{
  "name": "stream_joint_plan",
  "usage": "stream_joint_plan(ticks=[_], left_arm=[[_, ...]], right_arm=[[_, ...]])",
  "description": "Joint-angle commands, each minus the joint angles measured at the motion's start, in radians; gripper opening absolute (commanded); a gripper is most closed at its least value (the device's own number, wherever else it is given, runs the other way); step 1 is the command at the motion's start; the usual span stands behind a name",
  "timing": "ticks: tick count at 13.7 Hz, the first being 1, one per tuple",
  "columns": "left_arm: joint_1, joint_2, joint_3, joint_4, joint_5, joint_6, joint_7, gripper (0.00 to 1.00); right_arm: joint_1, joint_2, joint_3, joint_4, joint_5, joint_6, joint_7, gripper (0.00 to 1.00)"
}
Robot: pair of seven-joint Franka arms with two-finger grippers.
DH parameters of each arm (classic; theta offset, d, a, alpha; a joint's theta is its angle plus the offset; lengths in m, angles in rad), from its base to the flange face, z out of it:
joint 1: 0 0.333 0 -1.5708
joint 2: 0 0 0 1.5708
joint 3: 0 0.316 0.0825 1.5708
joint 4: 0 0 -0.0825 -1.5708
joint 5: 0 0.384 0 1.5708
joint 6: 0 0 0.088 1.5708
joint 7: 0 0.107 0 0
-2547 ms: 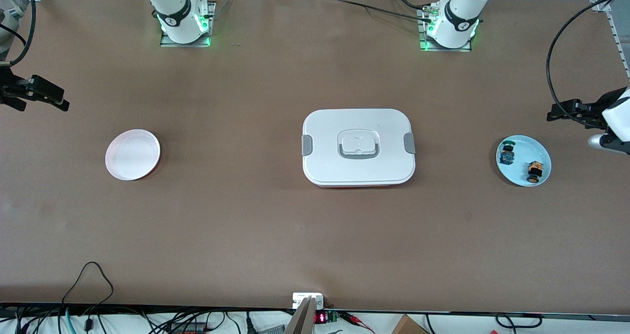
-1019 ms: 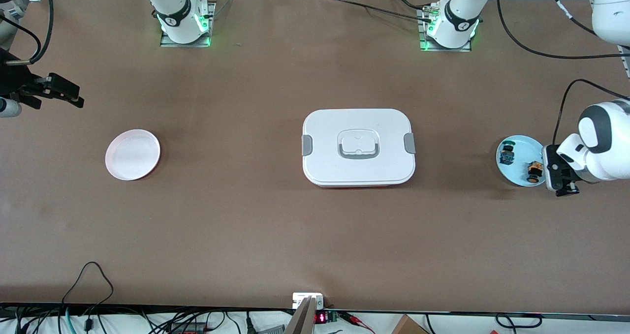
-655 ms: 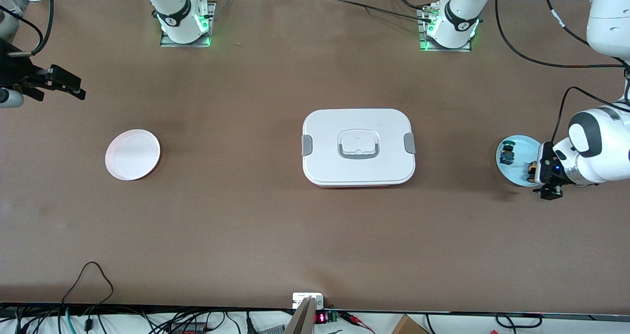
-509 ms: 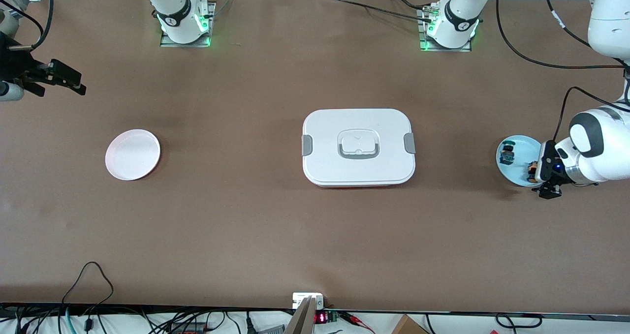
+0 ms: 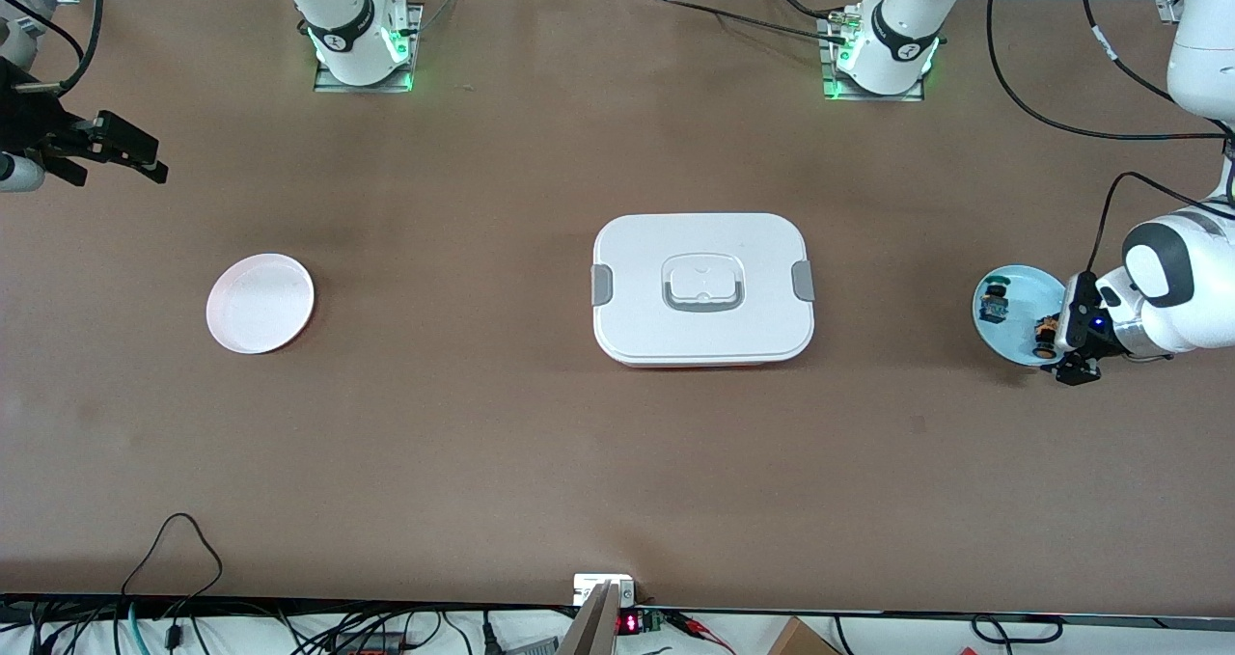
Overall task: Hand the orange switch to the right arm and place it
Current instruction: 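Close the left gripper on the orange switch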
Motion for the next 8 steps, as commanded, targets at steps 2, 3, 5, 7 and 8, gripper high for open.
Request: stream_joint_plan(ticks=[2, 3, 5, 7, 8], left_arm=[[0.039, 0.014, -0.040, -0.002, -0.027, 0.012, 0.068, 1.00], [0.053, 0.014, -0.049, -0.002, -0.027, 0.011, 0.069, 1.00], [0.053, 0.005, -0.066, 0.003, -0.027, -0.002, 0.089, 1.00], [0.047, -0.026, -0.067, 0.009, -0.027, -0.050, 0.094, 1.00], [0.047, -0.032, -0.067, 0.009, -0.027, -0.072, 0.095, 1.00]], right_arm=[[0.002, -0.013, 0.009, 0.006, -0.015, -0.022, 0.062, 1.00], [0.000, -0.013, 0.007, 0.005, -0.015, -0.022, 0.059, 1.00], [0.002, -0.013, 0.007, 0.004, -0.017, -0.024, 0.059, 1.00], [0.002, -0.013, 0.007, 0.006, -0.015, -0.024, 0.059, 1.00], [0.002, -0.013, 0.007, 0.006, -0.015, -0.024, 0.059, 1.00]])
